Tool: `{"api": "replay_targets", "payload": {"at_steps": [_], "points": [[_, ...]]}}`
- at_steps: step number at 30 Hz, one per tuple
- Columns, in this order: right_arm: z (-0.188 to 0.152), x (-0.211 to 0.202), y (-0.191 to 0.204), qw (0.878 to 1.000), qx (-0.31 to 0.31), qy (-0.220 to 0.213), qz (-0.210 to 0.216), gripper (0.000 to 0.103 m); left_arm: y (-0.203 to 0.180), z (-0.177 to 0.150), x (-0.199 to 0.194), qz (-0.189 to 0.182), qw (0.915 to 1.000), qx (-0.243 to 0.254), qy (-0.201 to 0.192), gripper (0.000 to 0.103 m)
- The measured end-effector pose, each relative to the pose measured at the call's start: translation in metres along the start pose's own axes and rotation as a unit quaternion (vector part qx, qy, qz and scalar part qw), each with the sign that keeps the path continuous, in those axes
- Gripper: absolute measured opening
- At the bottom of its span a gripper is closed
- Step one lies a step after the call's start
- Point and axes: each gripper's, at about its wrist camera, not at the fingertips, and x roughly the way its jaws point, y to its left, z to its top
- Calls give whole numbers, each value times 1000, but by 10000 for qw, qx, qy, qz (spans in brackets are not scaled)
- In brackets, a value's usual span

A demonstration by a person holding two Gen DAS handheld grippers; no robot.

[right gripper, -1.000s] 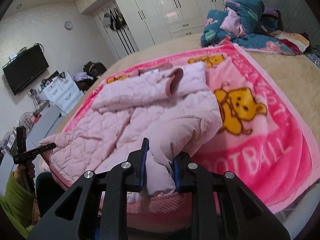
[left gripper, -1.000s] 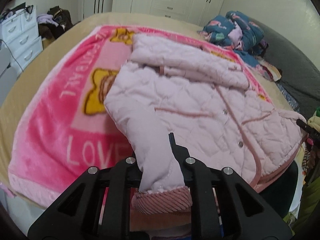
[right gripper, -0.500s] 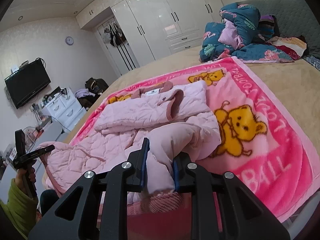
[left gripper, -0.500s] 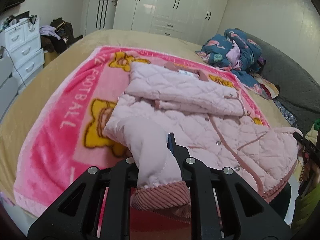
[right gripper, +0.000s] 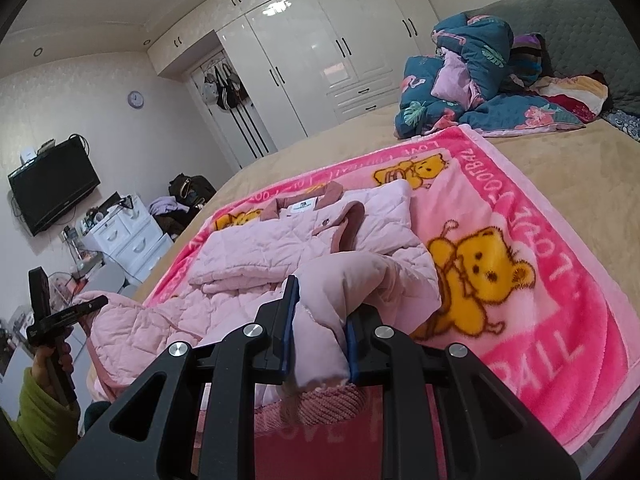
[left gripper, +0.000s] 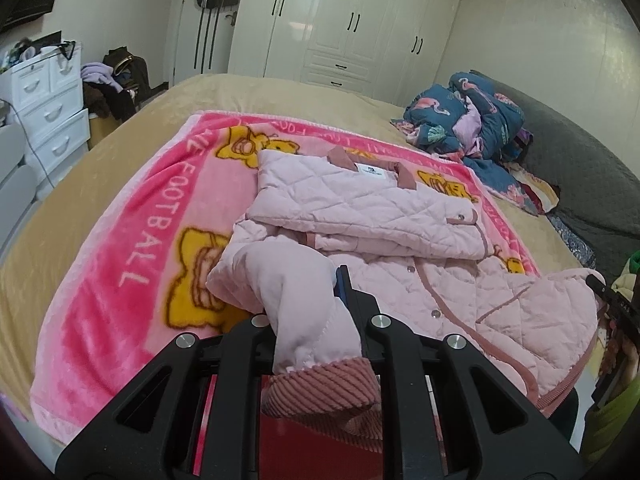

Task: Fold large clothes

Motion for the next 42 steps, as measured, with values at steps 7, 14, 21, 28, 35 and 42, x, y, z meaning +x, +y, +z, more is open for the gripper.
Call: {"api": "replay_targets", "payload": {"at_steps": [7,14,21,28,35,42], "points": [[12,3,-1,9999,85,-75,-8,19,0,13,2,-28,9999,-44,-121,9],[27,8,3,9999,69,-137,-45,19,0,28,5,-70,9997,-54,-235,9],[43,15,7,9997,75,-208,-109,19,3,44,8,-130,9993,-90,-338,9],[56,22,7,9994,124,-282,-177,19,5,57,13,-182,9988,-103,-437,9],[69,29,9,9990,88,-336,-272,19,9,70,18,-216,9981,-157,-553,9],[80,36,8,9987,141,-368,-329,19,13,78,22,-228,9972,-220,-680,9]]}}
